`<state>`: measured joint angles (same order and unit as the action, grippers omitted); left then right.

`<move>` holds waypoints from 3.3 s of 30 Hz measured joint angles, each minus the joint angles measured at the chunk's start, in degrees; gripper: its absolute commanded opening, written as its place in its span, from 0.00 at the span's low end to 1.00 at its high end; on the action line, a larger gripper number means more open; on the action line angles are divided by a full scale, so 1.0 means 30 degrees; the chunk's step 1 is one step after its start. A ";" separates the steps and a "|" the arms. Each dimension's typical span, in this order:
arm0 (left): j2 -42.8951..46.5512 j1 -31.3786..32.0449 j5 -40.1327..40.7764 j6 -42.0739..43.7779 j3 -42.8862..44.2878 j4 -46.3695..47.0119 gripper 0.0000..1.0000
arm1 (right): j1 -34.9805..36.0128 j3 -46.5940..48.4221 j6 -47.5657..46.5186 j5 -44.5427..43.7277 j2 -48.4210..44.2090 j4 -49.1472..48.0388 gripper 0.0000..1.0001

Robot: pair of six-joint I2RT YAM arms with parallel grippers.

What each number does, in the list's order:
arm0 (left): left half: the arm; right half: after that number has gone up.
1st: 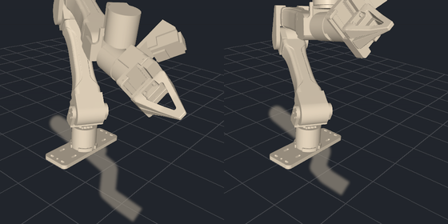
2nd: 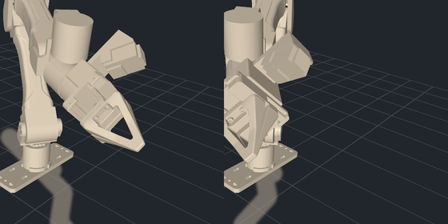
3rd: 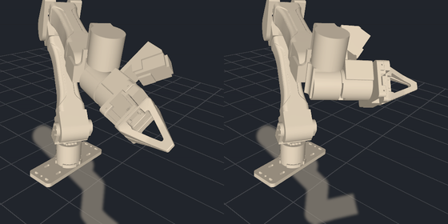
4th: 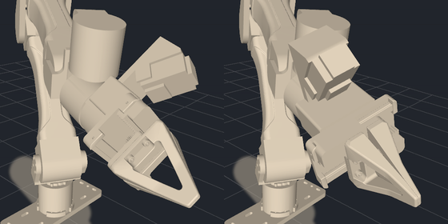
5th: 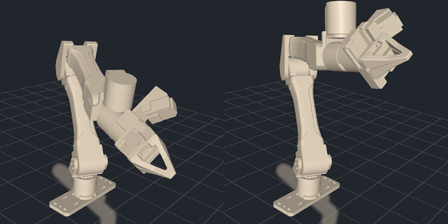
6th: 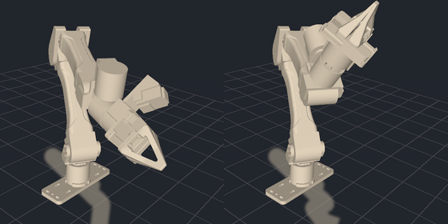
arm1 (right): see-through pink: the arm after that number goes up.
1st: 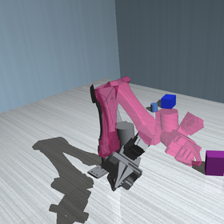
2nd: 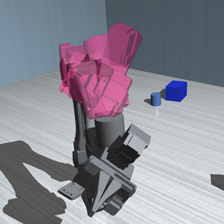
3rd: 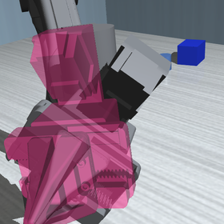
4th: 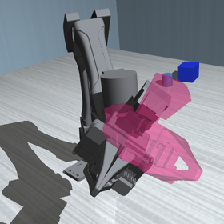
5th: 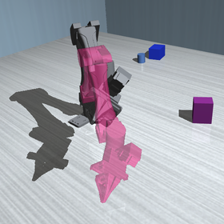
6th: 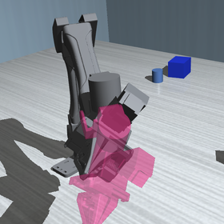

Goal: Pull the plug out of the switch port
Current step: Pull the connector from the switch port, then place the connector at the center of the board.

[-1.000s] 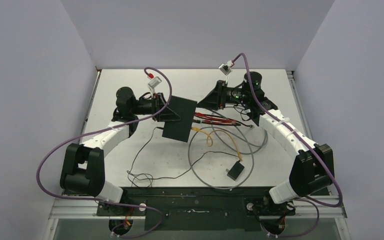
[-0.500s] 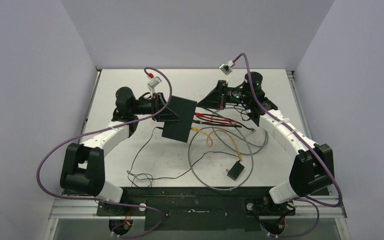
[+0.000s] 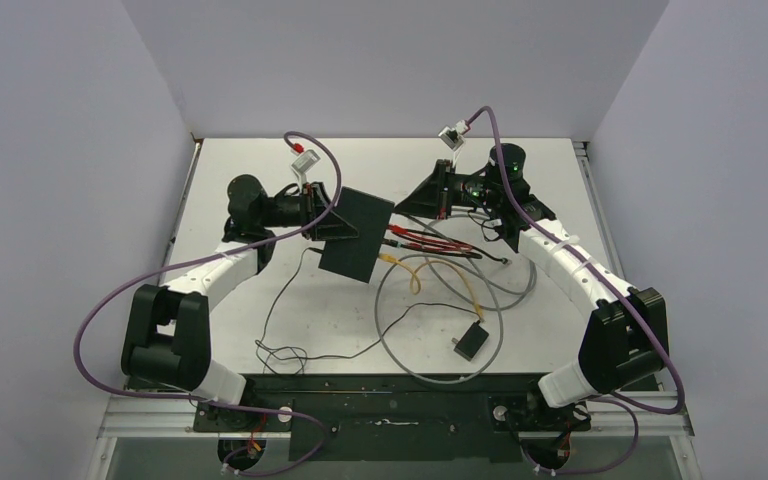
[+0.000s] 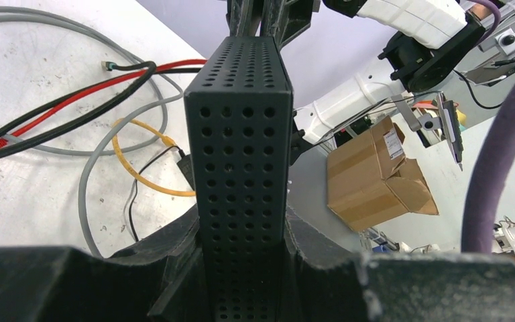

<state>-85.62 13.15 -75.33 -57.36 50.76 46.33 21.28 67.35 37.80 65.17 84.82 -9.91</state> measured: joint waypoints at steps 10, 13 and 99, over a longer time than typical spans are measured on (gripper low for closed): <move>-0.0182 -0.0175 0.0233 -0.1042 -0.0138 0.1639 0.00 | -0.0240 0.0015 -0.0998 0.0554 0.0000 0.0568 0.05; -0.0182 -0.0204 0.0364 -0.1268 -0.0277 0.1945 0.00 | -0.0240 0.0051 -0.1450 0.0597 0.0000 0.1020 0.05; 0.1100 -0.1996 0.9151 0.8488 0.0335 -1.3289 0.00 | -0.0729 -0.0233 -0.8961 -1.3362 -0.0102 1.4513 0.89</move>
<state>-82.32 7.16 -47.88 -31.90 51.77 6.46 19.09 66.65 10.92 25.08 84.51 33.63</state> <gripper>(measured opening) 0.280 0.892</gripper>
